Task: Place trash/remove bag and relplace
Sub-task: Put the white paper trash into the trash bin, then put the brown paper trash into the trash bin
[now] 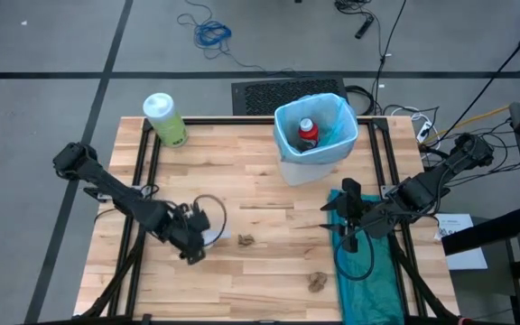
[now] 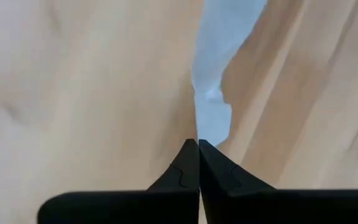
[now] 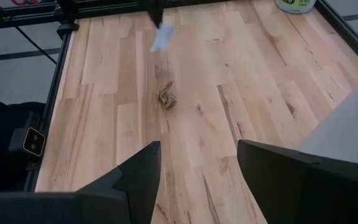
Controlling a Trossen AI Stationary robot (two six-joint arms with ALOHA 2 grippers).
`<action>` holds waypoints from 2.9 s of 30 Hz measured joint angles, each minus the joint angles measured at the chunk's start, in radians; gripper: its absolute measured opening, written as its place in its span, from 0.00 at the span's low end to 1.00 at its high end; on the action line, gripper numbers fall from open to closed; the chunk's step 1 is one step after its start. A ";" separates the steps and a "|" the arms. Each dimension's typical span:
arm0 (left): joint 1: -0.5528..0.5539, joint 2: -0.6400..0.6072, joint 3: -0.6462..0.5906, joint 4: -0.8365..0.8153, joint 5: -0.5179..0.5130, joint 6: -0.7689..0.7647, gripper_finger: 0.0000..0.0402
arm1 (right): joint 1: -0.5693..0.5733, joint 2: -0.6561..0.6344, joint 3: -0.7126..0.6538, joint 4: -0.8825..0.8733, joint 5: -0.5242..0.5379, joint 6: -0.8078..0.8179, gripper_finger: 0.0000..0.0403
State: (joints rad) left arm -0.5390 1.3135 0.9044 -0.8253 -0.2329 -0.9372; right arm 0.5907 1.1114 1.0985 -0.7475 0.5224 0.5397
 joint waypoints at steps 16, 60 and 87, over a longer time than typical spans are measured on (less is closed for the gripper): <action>0.543 -0.013 0.330 0.496 0.015 0.901 0.00 | -0.015 0.000 0.000 0.002 0.036 -0.005 0.51; 0.480 0.301 0.695 0.004 0.305 1.150 0.00 | 0.029 0.144 0.000 -0.020 -0.132 0.043 0.51; 0.373 -0.097 -0.404 1.351 0.117 0.812 0.00 | 0.109 0.561 0.000 0.115 -0.429 0.332 0.51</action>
State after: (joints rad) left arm -0.1658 1.2167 0.5003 0.5258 -0.1158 -0.1249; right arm 0.7002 1.6722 1.0981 -0.6326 0.0932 0.8719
